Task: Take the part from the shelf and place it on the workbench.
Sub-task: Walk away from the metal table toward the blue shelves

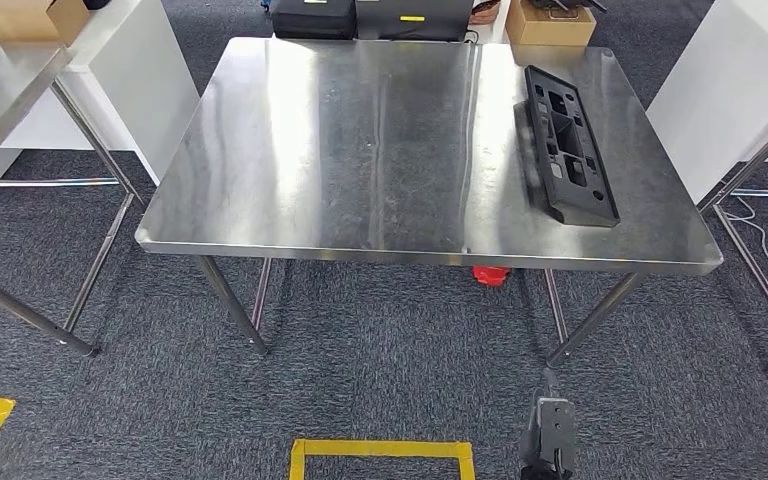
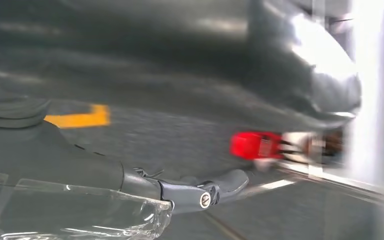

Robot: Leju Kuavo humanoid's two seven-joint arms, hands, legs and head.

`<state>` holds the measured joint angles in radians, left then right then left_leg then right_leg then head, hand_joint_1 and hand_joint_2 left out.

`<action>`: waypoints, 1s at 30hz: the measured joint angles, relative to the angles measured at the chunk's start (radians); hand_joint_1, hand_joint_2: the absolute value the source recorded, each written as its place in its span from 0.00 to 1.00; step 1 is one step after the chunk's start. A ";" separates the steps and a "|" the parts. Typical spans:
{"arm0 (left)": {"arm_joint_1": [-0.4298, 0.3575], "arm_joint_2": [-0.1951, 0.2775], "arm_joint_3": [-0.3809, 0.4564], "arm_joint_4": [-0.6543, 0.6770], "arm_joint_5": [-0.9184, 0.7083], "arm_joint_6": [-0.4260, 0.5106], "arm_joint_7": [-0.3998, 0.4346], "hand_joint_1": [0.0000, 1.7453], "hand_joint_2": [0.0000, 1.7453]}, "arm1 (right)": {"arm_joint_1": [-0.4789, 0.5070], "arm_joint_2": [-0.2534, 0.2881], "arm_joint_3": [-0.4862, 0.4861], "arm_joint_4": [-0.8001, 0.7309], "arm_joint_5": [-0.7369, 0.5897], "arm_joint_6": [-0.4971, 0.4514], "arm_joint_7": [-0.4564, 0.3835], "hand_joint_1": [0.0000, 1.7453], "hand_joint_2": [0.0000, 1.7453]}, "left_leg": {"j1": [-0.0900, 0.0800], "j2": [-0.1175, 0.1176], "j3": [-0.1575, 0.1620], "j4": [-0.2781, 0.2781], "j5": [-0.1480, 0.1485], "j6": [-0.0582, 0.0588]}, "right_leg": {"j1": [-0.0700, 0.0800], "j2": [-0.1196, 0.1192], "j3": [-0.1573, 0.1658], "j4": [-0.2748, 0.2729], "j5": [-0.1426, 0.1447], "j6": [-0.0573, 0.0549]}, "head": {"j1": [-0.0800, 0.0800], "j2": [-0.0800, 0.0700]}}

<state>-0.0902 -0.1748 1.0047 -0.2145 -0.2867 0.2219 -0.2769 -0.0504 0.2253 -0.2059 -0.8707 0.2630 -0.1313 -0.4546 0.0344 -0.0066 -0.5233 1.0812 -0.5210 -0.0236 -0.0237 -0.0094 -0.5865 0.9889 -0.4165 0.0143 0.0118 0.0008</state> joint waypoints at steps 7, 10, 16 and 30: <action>-0.002 -0.005 0.002 -0.001 -0.019 0.023 0.002 0.00 0.00 | -0.072 -0.015 -0.205 0.361 -0.236 0.066 0.061 0.00 0.00 | -0.017 -0.002 -0.013 -0.077 0.035 0.071 | 0.003 0.006 -0.054 0.069 -0.039 0.038 | 0.005 0.000; -0.003 -0.004 0.004 -0.003 -0.022 0.030 0.001 0.00 0.00 | -0.078 -0.014 -0.233 0.442 -0.239 0.099 0.105 0.00 0.00 | -0.021 0.006 -0.053 -0.076 0.066 0.081 | 0.002 0.006 -0.101 0.224 -0.163 0.026 | 0.012 0.000; -0.003 -0.008 0.015 -0.003 -0.026 0.021 -0.003 0.00 0.00 | -0.097 0.006 -0.263 0.543 -0.203 0.183 0.203 0.00 0.00 | -0.027 0.012 -0.131 -0.072 0.132 0.068 | 0.007 0.007 0.082 0.122 -0.116 0.059 | 0.012 0.000; 0.003 -0.012 0.014 -0.002 -0.078 -0.012 0.031 0.00 0.00 | -0.123 0.032 -0.239 0.612 -0.165 0.232 0.294 0.00 0.00 | -0.007 0.005 -0.103 0.133 0.027 0.005 | 0.015 -0.005 0.052 -0.010 -0.044 -0.023 | -0.004 0.000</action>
<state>-0.0875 -0.1865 1.0182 -0.2167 -0.3651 0.2103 -0.2454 -0.1737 0.2575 -0.4454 -0.2592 0.0982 0.1009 -0.1608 0.0276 -0.0012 -0.6264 1.2146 -0.4942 -0.0182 -0.0089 -0.0149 -0.5350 0.9792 -0.4610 -0.0092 0.0082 0.0008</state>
